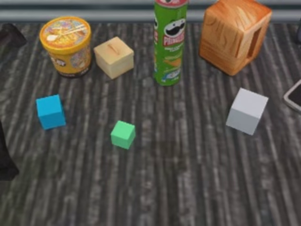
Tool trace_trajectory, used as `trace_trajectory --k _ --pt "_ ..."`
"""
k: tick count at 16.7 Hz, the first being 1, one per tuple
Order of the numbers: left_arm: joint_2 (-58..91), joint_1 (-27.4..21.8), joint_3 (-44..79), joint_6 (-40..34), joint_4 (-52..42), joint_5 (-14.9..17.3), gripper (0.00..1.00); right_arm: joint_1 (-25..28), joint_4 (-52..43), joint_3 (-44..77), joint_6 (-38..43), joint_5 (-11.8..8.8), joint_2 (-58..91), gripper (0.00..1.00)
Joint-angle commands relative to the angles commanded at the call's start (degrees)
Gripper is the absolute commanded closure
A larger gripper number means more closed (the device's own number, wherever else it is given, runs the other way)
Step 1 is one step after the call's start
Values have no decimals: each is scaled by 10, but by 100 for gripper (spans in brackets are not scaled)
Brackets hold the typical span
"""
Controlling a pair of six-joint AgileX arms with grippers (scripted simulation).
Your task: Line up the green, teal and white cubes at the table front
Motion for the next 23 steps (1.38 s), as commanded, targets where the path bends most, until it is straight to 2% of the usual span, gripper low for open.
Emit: trace_trajectory --k 4,9,23 --pt "17 -7 17 -1 -12 1 0 0 0 0 0 0 0 0" --pt "167 -50 157 -13 -100 3 0 0 0 0 0 0 0 0" --pt "1007 -238 781 -60 -521 3 0 0 0 0 0 0 0 0"
